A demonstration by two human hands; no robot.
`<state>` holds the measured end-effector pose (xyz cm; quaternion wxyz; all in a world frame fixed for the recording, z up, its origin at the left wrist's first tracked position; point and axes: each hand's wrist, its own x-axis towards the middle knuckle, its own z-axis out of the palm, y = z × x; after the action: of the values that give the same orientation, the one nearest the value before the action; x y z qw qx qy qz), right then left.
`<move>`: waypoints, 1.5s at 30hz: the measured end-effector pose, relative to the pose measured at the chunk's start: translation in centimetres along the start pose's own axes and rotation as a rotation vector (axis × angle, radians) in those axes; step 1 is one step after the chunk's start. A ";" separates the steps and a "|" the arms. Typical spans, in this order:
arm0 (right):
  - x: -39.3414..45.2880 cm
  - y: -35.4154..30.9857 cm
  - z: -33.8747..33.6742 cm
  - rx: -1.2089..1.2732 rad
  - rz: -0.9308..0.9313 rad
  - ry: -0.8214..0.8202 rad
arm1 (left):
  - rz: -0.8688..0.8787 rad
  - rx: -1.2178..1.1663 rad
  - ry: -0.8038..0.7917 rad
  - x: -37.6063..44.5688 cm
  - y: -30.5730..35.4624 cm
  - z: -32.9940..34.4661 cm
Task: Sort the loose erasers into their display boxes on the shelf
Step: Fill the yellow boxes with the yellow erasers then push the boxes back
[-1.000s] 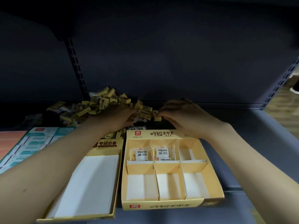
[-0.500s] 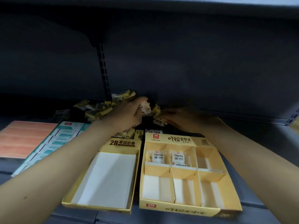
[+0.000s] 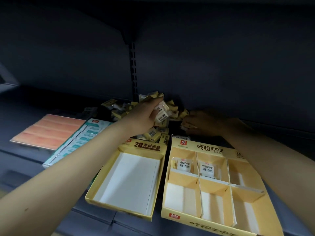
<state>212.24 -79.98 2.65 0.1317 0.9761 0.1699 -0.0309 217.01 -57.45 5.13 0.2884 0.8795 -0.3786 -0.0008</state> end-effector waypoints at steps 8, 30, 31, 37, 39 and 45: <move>0.6 -0.1 -0.3 0.118 0.128 -0.061 | -0.037 -0.023 0.041 -0.8 -0.2 -0.5; -9.0 -1.8 -4.2 1.645 0.402 0.367 | -0.361 -1.273 -0.104 -0.9 5.7 0.9; -9.5 -2.0 -4.2 1.655 0.411 0.378 | -0.350 -1.258 -0.115 -1.0 6.0 1.1; -12.4 -2.6 -4.3 1.456 0.487 0.404 | -0.355 -1.339 -0.182 -1.2 6.7 2.0; -12.8 -2.8 -4.1 1.365 0.531 0.410 | -0.350 -1.361 -0.191 -1.3 6.5 2.2; -13.3 -3.1 -3.5 1.492 0.501 0.384 | -0.322 -1.280 -0.213 -2.2 6.1 2.5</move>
<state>198.76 -80.54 6.64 -0.5825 0.8043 -0.0997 0.0626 210.84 -60.57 5.65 0.7108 0.5754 -0.1936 -0.3552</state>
